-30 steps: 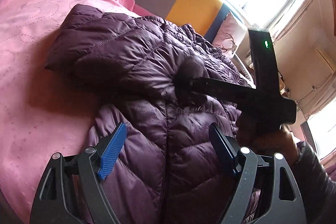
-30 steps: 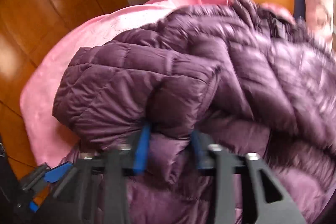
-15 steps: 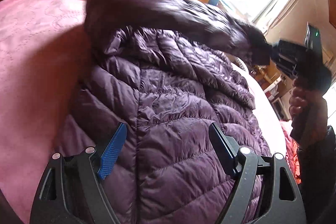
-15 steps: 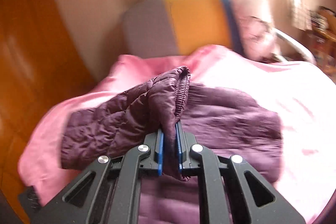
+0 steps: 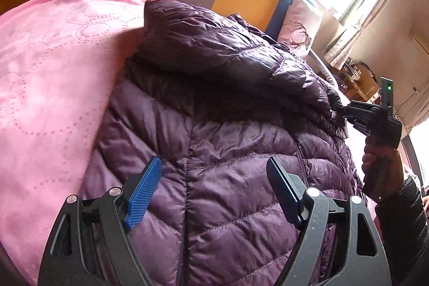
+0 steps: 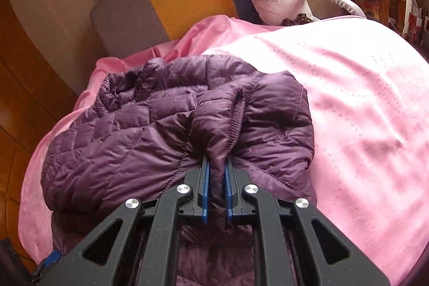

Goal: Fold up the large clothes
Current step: 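Grasp the jacket cuff with the right tool and fold it inward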

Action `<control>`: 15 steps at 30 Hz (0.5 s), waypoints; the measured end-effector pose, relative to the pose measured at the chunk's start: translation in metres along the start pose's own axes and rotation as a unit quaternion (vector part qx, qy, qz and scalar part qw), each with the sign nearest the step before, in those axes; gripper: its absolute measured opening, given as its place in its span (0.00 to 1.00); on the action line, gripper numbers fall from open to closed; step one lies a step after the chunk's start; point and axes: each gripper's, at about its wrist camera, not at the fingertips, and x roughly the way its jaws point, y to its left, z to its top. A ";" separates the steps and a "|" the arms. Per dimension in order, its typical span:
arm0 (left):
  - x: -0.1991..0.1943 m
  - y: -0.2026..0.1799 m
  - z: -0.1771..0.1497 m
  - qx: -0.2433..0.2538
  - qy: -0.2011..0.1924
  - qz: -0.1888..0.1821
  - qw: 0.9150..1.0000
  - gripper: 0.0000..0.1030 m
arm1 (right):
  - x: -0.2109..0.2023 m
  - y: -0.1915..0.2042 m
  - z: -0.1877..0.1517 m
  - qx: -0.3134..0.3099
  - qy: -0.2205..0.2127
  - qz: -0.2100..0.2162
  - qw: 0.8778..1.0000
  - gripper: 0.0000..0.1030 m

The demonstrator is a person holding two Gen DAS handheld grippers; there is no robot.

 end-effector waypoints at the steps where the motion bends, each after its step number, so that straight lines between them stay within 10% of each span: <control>1: -0.001 0.001 0.001 -0.002 0.000 0.002 1.000 0.77 | -0.002 0.000 0.001 0.003 -0.002 0.006 1.000 0.08; 15: -0.023 0.042 0.032 -0.063 -0.041 -0.005 0.997 0.80 | -0.015 -0.012 0.004 0.018 -0.001 -0.008 1.000 0.09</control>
